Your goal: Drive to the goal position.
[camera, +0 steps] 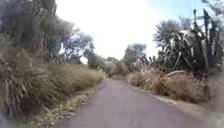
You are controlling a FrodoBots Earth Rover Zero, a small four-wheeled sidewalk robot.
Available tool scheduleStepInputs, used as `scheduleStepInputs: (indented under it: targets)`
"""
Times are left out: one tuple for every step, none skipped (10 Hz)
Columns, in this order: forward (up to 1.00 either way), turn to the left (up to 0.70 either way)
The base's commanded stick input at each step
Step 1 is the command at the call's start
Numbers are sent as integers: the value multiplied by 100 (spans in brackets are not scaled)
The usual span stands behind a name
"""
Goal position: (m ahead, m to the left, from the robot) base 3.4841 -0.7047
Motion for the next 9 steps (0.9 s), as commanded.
scheduleStepInputs:
  targets:
    - [85,0]
    - [85,0]
    - [85,0]
    - [85,0]
    - [85,0]
    - [85,0]
    - [85,0]
    - [85,0]
    - [85,0]
